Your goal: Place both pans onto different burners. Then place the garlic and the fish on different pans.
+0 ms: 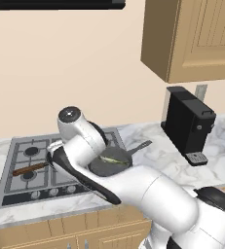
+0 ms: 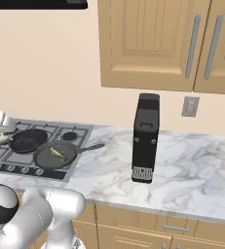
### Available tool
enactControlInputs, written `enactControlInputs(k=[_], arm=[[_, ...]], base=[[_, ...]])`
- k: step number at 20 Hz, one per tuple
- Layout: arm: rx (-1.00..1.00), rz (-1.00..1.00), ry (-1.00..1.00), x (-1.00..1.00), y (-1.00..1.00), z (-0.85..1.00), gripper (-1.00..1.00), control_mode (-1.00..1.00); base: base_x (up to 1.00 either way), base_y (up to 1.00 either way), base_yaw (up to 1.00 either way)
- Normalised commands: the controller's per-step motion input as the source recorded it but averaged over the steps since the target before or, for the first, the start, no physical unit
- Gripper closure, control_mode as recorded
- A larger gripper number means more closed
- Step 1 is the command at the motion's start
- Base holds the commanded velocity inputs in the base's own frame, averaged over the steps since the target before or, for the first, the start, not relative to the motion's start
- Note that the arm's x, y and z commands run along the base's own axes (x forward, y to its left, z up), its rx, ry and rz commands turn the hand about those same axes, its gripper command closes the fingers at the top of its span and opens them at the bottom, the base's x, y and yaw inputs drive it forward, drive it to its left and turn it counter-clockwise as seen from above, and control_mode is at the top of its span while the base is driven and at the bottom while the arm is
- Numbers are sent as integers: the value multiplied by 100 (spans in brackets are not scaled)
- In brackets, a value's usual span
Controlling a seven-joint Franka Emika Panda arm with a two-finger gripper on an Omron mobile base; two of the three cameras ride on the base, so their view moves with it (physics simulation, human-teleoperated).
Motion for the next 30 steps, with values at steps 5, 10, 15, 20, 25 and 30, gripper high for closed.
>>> enactControlInputs(k=[5,10,15,20,25,30], arm=[[7,-15,12,31,0,-7,100,-100],[2,-4,3,9,-10,-3,100,-100],[5,-1,1,31,-1,-21,100,-100],[10,0,0,38,0,-35,100,-100],[7,0,0,38,0,-35,100,-100],[1,-4,-2,38,10,-27,100,-100]], base=[[0,0,0],[0,0,0],[0,0,0],[0,0,0],[0,0,0],[0,0,0]])
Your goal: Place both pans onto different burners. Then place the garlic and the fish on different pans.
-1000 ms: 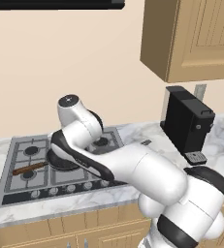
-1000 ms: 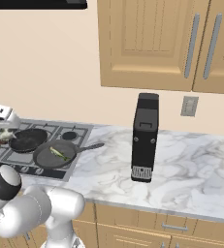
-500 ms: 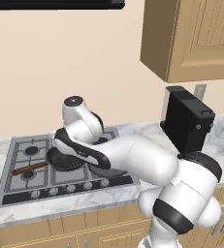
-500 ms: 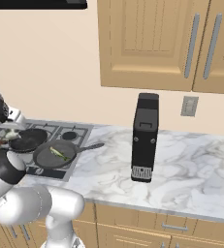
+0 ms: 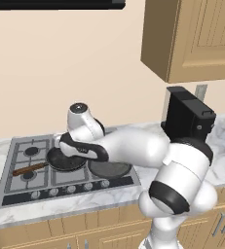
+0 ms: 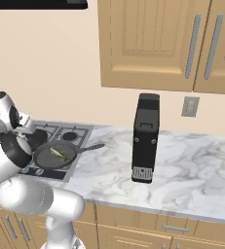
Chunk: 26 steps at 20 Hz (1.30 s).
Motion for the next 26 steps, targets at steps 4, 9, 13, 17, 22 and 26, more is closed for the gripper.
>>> enactControlInputs(k=[4,9,13,17,22,26], arm=[[0,-6,-1,22,23,-31,100,-100],[0,-8,-1,22,34,-22,100,-100],[0,-10,-1,23,21,-19,100,-100],[0,-10,-1,19,13,-16,100,-100],[0,-10,-1,17,11,-18,100,-100],[0,-10,0,18,7,-19,100,-100]], base=[[0,0,0],[0,0,0],[0,0,0],[0,0,0],[0,0,0],[0,0,0]])
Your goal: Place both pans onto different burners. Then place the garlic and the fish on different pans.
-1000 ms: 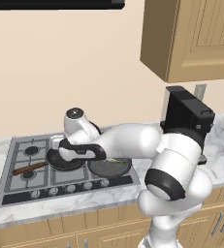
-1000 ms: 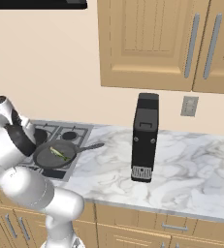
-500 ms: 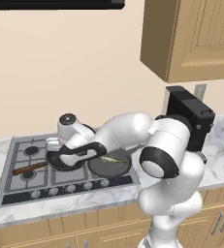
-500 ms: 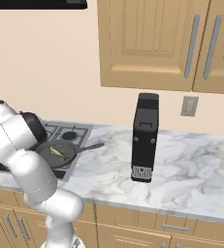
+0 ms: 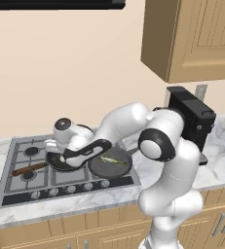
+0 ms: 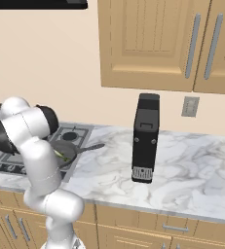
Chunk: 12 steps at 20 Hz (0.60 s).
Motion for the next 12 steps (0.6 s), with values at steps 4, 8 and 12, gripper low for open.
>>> enactControlInputs(k=[4,8,12], arm=[[0,-10,0,22,5,-19,100,-100],[0,-10,0,24,5,-20,100,-100],[0,-10,0,26,7,-20,100,-100]], base=[[0,0,0],[0,0,0],[0,0,0]])
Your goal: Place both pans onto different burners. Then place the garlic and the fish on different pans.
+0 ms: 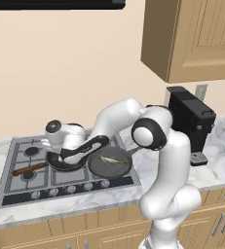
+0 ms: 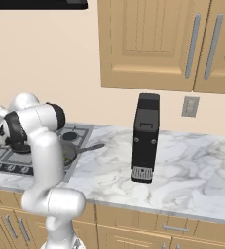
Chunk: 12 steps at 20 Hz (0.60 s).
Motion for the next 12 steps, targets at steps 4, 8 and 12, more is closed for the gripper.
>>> enactControlInputs(k=[4,8,12], arm=[[0,-10,0,23,6,-17,-100,-100],[0,-10,0,6,0,-5,-100,-100],[0,-10,0,-3,-6,3,-100,-100]], base=[[0,0,0],[0,0,0],[0,0,0]])
